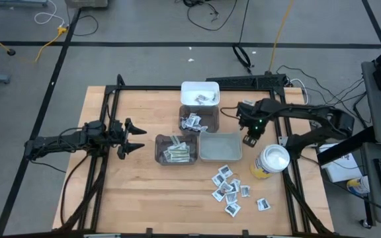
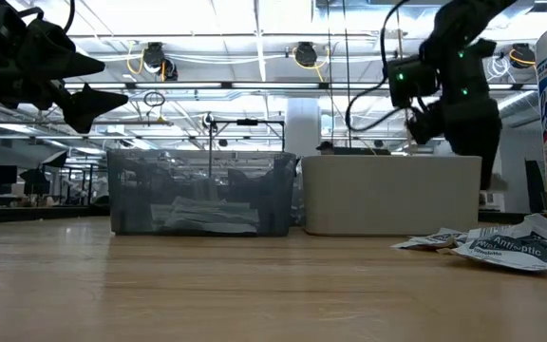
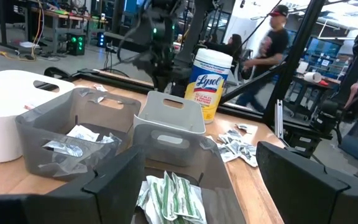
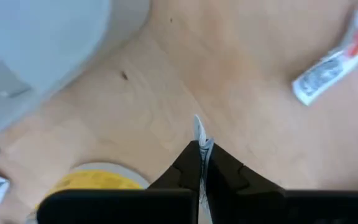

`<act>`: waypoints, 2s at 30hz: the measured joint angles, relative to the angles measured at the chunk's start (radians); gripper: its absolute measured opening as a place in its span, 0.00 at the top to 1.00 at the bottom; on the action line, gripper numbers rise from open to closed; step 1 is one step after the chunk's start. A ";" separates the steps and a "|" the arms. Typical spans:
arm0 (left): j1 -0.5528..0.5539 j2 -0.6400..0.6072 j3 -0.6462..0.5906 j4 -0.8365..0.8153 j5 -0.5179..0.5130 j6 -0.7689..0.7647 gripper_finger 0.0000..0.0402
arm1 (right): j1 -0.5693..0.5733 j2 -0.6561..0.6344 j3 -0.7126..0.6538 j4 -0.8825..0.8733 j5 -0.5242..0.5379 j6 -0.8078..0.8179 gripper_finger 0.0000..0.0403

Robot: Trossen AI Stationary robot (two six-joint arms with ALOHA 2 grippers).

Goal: Pick & Place First Aid Supplies
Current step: Put the white ointment pack into the white bin

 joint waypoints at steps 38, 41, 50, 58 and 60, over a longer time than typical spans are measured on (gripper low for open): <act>0.000 0.000 0.000 0.000 0.000 0.000 0.23 | -0.075 0.156 0.542 -0.429 0.100 -0.151 1.00; 0.000 0.000 0.000 0.000 0.000 0.000 0.23 | -0.098 0.240 0.640 -0.430 0.100 -0.180 1.00; 0.000 0.000 0.000 0.000 0.000 0.000 0.23 | -0.140 0.545 1.019 -0.432 0.097 -0.256 1.00; 0.000 0.000 0.000 0.000 0.000 0.000 0.23 | -0.173 0.794 1.352 -0.406 0.099 -0.306 1.00; 0.000 0.000 0.000 0.000 0.000 0.000 0.23 | -0.180 0.845 1.398 -0.376 0.100 -0.318 1.00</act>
